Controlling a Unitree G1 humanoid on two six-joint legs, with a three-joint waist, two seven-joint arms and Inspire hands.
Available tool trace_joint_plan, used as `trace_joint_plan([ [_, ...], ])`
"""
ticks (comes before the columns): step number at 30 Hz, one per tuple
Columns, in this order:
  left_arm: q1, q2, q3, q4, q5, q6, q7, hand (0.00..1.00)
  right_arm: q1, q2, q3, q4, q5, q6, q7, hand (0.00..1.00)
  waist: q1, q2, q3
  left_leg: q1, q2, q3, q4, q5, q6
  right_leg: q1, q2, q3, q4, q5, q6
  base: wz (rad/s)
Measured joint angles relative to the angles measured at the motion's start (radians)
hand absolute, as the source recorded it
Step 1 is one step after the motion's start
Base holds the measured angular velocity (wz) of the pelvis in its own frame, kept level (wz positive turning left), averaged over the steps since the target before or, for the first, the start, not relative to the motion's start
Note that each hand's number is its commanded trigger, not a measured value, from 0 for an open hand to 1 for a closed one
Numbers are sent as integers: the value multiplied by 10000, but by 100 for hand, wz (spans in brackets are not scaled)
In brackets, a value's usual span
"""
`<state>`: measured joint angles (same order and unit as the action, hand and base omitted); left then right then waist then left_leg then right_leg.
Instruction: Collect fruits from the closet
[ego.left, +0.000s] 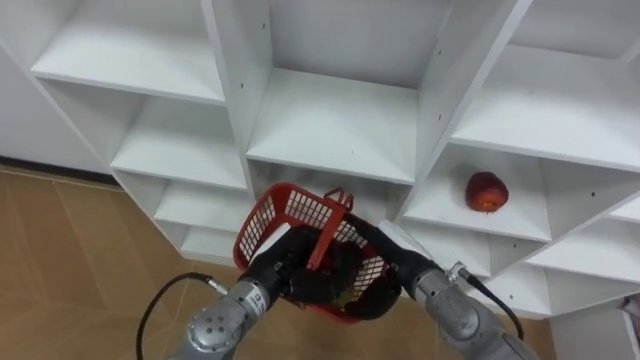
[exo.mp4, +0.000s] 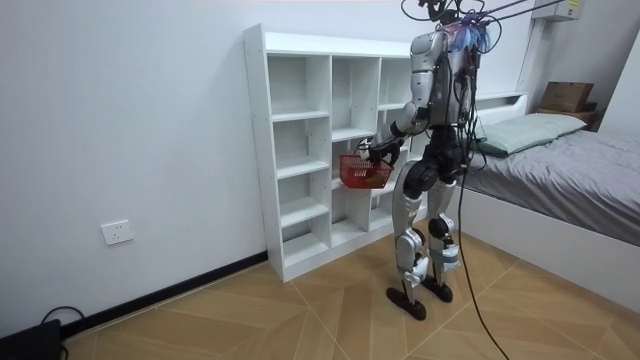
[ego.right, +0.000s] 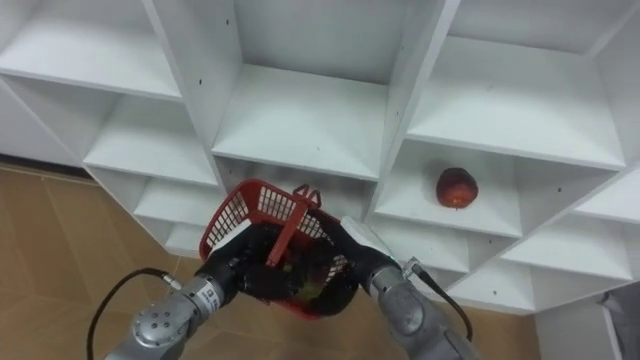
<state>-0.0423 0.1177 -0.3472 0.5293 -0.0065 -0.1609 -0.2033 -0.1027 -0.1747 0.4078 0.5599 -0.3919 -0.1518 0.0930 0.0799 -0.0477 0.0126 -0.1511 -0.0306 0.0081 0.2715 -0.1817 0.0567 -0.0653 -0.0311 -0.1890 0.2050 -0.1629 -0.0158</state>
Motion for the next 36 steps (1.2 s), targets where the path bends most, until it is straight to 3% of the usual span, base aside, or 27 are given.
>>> trace_joint_plan([
  [4, 348, 89, 100, -6, -5, -1, 160, 100, 848, -302, -16, -1338, 6, 6, 566, 0, -7, 42, -29, 398, 28, 160, -199, -1, 0, 250, 41, 134, -24, -4, 6, -12],
  [10, 690, 90, 309, -5, 14, 0, 396, 100, 1449, -235, -95, -1953, 77, 4, 879, 0, -113, 36, -29, 679, 17, 219, -346, 5, 6, 464, 99, 376, -39, -4, 6, -6],
  [24, 848, 160, 682, -6, 10, -2, 721, 100, 2060, -110, -1374, -1993, 400, -6, 910, 0, -308, -19, -67, 1251, 66, 728, -593, 3, 12, 689, 172, 1008, -119, -3, 9, -12],
  [36, 1176, 377, 820, -6, 202, -1, 1153, 100, 2517, -121, -1671, -3026, 778, -7, 330, 0, -564, 85, -37, 1886, 92, 969, -1093, -1, 9, 1054, 193, 1076, -248, -8, 24, -6],
])
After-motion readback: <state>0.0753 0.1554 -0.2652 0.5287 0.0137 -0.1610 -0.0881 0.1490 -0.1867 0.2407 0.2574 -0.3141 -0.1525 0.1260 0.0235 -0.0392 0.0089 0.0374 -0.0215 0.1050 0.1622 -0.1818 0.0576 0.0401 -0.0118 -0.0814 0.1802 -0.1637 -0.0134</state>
